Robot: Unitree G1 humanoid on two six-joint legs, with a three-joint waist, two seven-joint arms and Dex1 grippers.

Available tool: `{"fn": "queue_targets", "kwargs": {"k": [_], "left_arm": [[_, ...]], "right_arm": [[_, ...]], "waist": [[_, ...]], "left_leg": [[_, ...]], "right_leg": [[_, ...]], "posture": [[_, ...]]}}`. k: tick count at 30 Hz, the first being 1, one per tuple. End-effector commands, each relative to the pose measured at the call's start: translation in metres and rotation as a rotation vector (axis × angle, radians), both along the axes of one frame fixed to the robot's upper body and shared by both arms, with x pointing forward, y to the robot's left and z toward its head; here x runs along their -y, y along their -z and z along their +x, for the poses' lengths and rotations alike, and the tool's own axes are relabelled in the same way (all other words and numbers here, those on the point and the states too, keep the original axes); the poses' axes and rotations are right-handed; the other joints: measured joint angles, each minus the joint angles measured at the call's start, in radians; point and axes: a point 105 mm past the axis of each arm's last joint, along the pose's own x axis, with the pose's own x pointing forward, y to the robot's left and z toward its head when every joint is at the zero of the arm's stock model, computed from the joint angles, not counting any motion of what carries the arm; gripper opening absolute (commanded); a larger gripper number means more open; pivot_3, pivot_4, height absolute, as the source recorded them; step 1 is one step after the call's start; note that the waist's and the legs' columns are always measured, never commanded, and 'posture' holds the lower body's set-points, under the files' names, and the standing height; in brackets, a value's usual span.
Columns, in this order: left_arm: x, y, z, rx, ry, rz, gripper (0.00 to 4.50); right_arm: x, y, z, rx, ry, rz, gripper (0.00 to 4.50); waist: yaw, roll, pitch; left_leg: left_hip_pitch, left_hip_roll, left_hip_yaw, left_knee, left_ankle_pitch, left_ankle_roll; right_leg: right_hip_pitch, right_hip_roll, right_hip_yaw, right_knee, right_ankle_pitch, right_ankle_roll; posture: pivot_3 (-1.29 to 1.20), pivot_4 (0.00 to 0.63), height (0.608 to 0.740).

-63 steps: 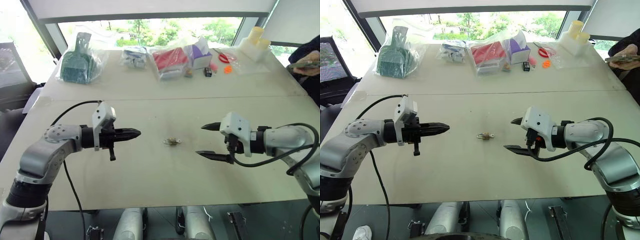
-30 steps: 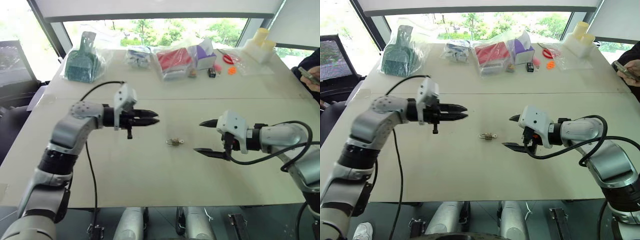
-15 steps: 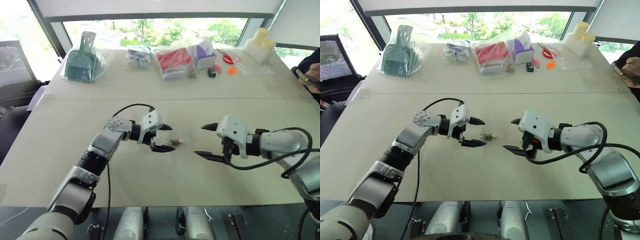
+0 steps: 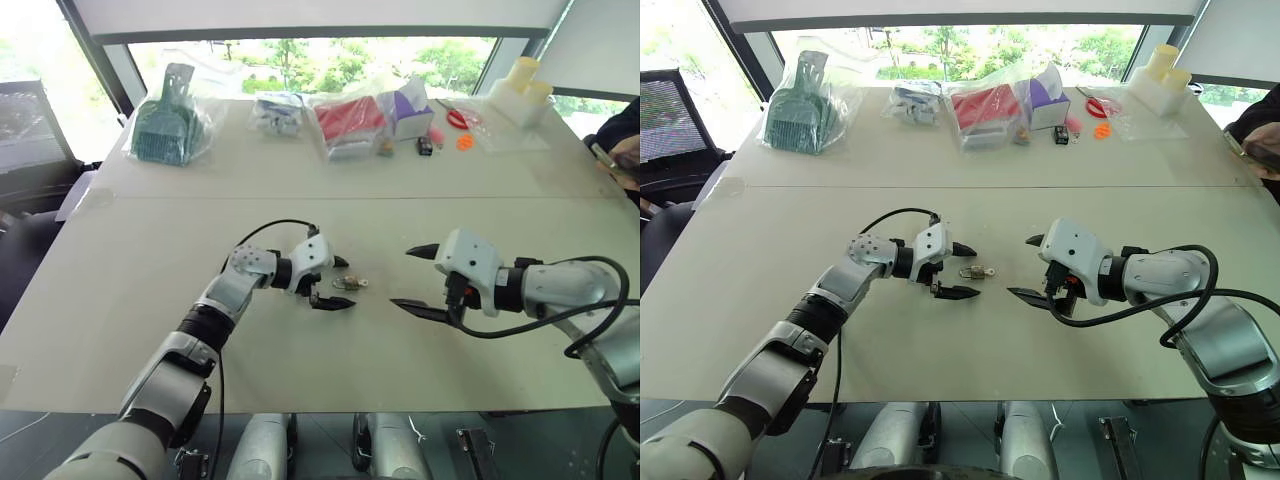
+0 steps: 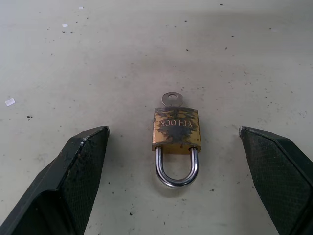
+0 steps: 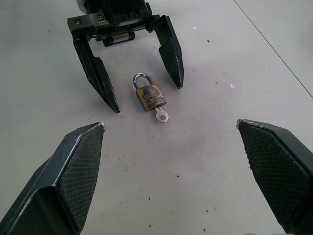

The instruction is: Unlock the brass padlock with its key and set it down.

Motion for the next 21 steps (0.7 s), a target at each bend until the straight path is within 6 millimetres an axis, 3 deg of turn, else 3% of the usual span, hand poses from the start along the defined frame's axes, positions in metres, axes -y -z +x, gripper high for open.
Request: {"fn": "queue_targets", "kwargs": {"k": [1, 7, 12, 18, 21], "left_arm": [[-0.003, 0.004, 0.005, 0.002, -0.032, 0.011, 3.59], [-0.001, 0.004, 0.004, 0.006, -0.020, 0.005, 0.81], [-0.005, -0.003, 0.006, 0.034, -0.015, 0.007, 0.74], [-0.016, -0.045, 0.016, 0.084, -0.011, -0.044, 0.74], [-0.024, -0.072, 0.014, 0.097, 0.040, -0.055, 0.74]], "right_arm": [[-0.004, -0.014, -0.002, 0.064, -0.020, 0.008, 4.50], [-0.005, -0.014, -0.001, 0.068, -0.022, 0.007, 4.50], [-0.009, -0.013, 0.003, 0.103, -0.021, -0.003, 4.50], [-0.026, -0.015, 0.026, 0.336, -0.031, -0.072, 4.50], [-0.038, -0.013, 0.042, 0.535, -0.070, -0.188, 4.50]], "waist": [[0.000, 0.000, 0.000], [-0.001, 0.000, 0.000], [-0.002, 0.000, 0.000], [-0.006, 0.000, 0.000], [-0.005, 0.000, 0.000]], "left_leg": [[0.000, 0.000, 0.000, 0.000, 0.000, 0.000], [0.001, 0.000, 0.000, 0.000, 0.000, 0.000], [0.001, 0.000, 0.000, 0.000, 0.000, 0.000], [0.001, 0.000, 0.000, 0.000, 0.000, 0.000], [0.000, 0.000, 0.001, 0.000, 0.000, 0.000]], "right_leg": [[0.000, 0.000, 0.000, 0.000, 0.000, 0.000], [0.001, 0.000, 0.000, 0.000, 0.000, 0.000], [0.001, 0.000, 0.000, 0.000, 0.000, 0.000], [-0.001, 0.001, 0.000, 0.002, 0.000, 0.000], [-0.002, 0.001, 0.000, 0.002, 0.000, 0.001]], "posture": [[0.00, 0.150, 0.740], [0.00, 0.150, 0.740], [0.00, 0.150, 0.740], [0.00, 0.150, 0.740], [0.00, 0.150, 0.740]]}}
